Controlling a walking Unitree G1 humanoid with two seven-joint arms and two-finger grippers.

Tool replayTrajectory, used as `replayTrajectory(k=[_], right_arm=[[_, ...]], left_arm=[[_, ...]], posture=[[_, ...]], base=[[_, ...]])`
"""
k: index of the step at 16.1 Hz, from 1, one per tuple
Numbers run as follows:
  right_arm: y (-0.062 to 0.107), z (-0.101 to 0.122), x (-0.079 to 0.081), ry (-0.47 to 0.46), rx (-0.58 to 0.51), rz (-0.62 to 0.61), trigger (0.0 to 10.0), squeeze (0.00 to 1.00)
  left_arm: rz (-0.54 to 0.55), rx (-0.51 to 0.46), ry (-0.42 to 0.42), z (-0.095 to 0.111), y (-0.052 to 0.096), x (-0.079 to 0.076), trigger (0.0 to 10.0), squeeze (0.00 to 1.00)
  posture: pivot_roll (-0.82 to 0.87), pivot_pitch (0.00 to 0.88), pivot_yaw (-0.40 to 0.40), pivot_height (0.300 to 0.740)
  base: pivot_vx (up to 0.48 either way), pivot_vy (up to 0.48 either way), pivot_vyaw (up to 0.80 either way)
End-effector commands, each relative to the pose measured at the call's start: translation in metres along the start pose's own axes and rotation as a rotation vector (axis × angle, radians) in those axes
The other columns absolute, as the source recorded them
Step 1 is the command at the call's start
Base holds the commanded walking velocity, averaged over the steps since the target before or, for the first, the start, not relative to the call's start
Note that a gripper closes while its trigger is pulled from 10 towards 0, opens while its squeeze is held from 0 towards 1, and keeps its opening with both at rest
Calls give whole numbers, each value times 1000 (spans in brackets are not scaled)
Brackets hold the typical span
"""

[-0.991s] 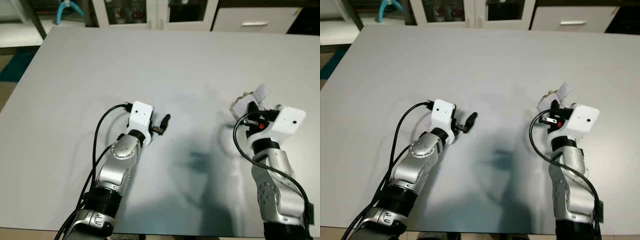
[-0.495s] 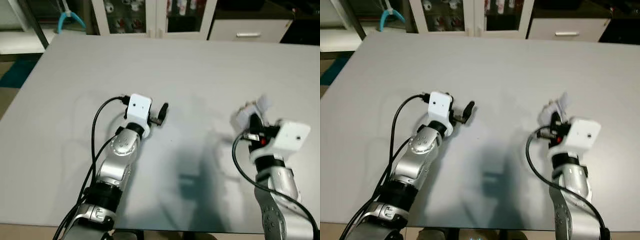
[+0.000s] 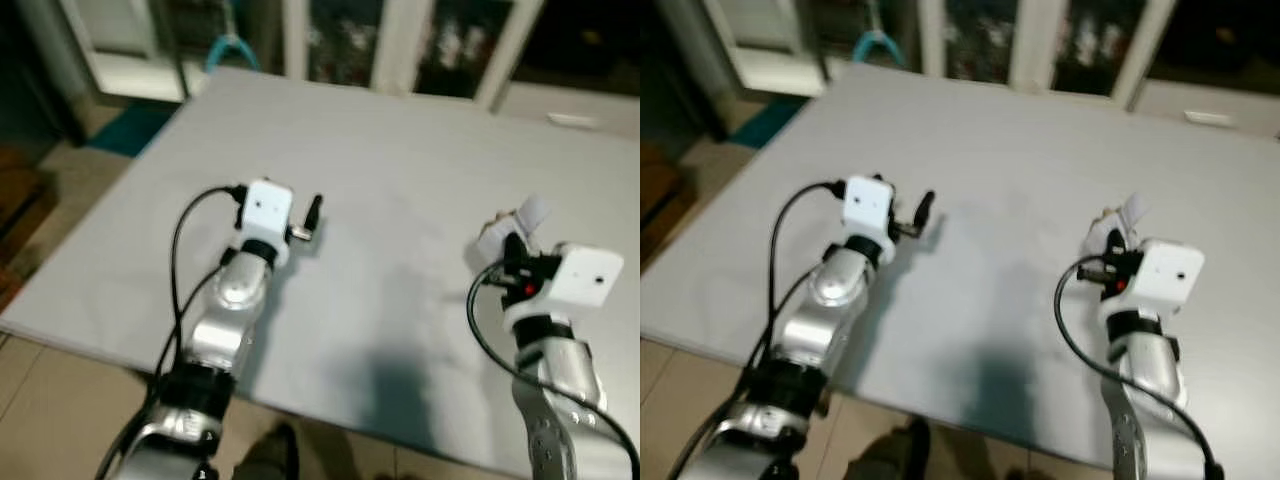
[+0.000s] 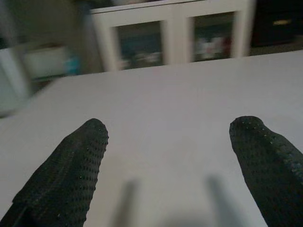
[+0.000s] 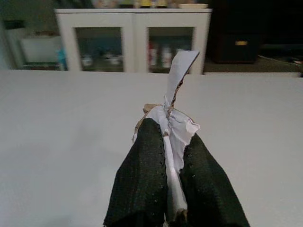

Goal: Picking trash to rubbish bin

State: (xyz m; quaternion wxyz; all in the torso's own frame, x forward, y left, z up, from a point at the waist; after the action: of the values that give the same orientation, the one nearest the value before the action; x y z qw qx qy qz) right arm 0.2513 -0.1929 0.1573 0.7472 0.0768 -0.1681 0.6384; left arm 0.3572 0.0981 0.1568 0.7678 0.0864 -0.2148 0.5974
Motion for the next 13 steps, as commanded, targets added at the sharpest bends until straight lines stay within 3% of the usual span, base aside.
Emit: replayTrajectory(k=[1, 3, 13], right_arm=[[0, 6, 2, 10, -14, 9, 10000, 0], [1, 5, 3, 9, -10, 5, 10000, 0], [-1, 1, 3, 4, -2, -7, 10000, 0]], left_arm=[[-5, 21, 14, -5, 1, -1, 10000, 0], [-9, 20, 41, -4, 0, -3, 10000, 0], [-40, 41, 27, -7, 1, -7, 10000, 0]], posture=[[82, 105, -20, 740], [86, 110, -19, 740], [98, 115, -9, 740]], base=[[0, 0, 800], [0, 0, 800], [0, 0, 800]])
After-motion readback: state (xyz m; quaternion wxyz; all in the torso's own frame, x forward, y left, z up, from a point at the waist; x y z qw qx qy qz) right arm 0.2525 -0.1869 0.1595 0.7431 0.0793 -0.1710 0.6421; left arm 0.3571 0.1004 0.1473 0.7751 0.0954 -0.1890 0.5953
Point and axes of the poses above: a point about 5 cm out from each wrist's last joint towards the gripper, its own y axis pointing back from the gripper into the wrist, its own z axis along the axis of the wrist's last joint, x = y × z, the point moved 1 cm from there along -y, pointing out of the wrist towards the gripper, and after that the axes turned 15 degrees about -y, right-handed, at the moved point
